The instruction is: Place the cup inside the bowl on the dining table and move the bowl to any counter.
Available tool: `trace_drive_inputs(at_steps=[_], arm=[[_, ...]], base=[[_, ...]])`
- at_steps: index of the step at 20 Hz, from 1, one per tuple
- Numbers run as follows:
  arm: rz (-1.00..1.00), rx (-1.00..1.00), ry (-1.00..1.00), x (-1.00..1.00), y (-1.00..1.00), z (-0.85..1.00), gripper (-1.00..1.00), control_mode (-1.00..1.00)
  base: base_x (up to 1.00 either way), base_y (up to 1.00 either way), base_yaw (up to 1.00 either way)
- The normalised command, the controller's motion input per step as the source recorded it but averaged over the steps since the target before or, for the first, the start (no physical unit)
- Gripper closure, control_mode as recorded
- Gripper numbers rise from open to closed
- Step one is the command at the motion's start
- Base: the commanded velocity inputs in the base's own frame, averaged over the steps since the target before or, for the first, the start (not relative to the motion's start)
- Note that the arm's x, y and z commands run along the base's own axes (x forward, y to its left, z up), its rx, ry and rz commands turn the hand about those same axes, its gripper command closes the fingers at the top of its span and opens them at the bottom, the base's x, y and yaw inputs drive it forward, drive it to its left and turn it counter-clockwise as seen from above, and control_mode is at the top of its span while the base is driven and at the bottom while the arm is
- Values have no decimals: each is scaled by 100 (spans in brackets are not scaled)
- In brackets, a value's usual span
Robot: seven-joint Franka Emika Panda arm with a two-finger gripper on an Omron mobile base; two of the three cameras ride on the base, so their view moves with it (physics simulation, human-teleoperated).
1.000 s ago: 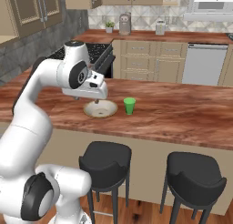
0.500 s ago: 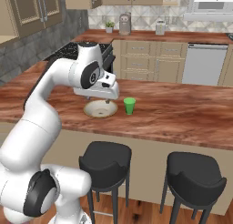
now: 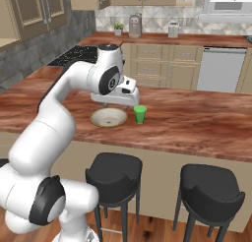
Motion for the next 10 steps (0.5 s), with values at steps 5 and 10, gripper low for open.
trace_drive_inputs(at_steps=[5, 10], arm=[[0, 0, 0, 25, -20, 0, -100, -100], [0, 2, 0, 31, -10, 0, -100, -100]], base=[[0, 0, 0], [0, 0, 0]])
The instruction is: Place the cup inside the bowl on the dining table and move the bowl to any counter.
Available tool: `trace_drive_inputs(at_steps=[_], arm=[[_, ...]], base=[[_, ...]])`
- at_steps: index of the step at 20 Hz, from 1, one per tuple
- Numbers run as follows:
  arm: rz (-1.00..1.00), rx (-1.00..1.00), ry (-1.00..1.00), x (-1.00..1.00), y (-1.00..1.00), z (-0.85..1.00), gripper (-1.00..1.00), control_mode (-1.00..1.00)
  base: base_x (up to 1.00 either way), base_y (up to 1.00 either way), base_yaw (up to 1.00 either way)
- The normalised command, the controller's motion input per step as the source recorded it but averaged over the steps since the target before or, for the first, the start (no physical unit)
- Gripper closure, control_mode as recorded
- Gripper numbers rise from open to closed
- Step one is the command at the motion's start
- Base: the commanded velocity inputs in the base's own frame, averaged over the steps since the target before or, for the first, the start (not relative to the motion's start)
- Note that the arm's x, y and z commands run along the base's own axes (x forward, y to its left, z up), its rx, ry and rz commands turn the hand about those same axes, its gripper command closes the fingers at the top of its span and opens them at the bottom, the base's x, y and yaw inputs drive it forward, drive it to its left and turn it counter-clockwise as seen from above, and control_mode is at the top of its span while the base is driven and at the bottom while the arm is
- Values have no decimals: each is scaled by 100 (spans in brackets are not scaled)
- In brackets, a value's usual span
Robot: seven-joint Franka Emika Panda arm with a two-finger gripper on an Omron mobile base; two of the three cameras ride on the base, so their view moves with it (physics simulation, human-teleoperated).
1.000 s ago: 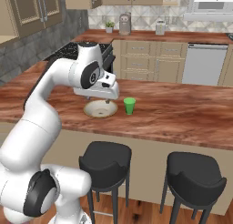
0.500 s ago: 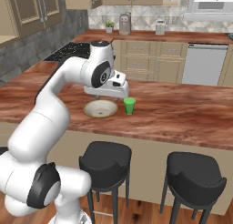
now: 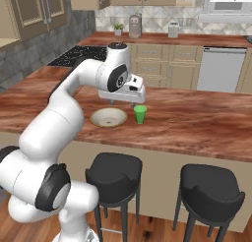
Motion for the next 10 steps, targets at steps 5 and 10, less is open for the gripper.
trace_drive_inputs(at_steps=[5, 10], arm=[[0, 2, -1, 31, -1, 0, -100, -100], [0, 1, 0, 52, 0, 0, -100, -100]], base=[[0, 0, 0], [0, 0, 0]])
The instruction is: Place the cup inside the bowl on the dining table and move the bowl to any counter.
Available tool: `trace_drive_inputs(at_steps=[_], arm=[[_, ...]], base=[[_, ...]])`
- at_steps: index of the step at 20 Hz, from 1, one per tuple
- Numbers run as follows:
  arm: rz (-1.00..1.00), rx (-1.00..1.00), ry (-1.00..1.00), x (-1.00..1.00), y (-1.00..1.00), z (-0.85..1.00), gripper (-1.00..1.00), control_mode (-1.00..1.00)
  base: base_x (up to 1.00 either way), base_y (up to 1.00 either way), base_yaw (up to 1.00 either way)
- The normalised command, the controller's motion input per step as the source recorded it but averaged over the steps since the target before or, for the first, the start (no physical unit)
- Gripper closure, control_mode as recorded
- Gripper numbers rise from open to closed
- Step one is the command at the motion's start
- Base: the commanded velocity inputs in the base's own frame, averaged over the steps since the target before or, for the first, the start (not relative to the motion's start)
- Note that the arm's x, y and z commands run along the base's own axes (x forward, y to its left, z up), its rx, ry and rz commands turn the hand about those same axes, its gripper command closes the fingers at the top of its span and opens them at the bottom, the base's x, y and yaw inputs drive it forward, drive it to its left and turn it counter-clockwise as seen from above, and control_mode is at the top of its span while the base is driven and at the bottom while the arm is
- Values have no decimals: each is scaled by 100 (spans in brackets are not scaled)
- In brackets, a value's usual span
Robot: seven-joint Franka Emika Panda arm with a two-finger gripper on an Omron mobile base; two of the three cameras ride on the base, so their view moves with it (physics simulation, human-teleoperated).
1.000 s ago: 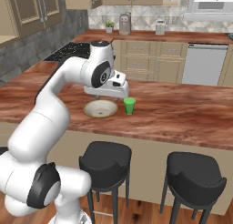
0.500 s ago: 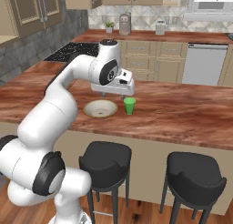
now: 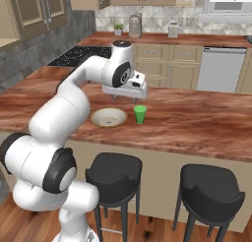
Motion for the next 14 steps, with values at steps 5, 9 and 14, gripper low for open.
trace_drive_inputs(at_steps=[5, 9, 14], arm=[[0, 1, 0, 75, 0, 0, -100, -100], [0, 0, 0, 69, 0, 0, -100, -100], [0, 4, 0, 50, -1, -12, -100, -100]], base=[[0, 0, 0], [0, 0, 0], [0, 0, 0]])
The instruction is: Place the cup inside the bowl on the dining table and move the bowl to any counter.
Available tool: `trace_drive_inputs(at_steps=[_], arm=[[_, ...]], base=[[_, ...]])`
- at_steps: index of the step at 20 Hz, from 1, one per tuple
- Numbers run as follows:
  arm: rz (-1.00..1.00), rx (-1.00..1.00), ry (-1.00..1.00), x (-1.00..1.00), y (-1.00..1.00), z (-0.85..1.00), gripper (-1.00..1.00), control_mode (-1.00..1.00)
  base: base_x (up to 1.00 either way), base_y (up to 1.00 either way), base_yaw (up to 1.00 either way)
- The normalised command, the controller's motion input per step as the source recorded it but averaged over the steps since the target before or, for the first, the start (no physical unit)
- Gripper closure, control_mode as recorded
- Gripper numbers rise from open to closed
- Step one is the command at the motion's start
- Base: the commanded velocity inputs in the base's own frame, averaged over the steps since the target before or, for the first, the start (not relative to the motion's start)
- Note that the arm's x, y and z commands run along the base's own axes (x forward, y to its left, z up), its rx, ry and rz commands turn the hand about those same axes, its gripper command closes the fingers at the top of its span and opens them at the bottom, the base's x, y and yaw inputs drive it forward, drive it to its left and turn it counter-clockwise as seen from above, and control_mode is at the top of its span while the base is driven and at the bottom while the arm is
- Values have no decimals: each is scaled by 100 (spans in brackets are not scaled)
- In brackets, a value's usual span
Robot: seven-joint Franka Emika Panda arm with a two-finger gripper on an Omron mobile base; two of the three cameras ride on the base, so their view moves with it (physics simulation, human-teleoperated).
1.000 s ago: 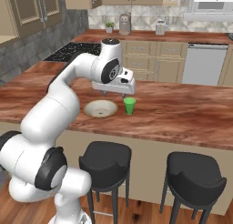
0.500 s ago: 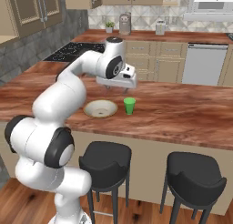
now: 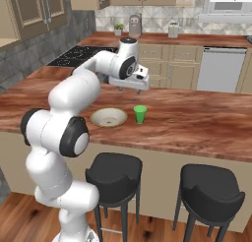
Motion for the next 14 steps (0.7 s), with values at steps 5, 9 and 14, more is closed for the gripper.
trace_drive_inputs(at_steps=[5, 9, 14], arm=[[0, 10, -1, 47, -11, -24, -100, -100], [0, 11, -2, 37, -12, -26, -100, -100], [0, 3, 0, 30, -14, -15, -100, -100]], base=[[0, 0, 0], [0, 0, 0], [0, 0, 0]])
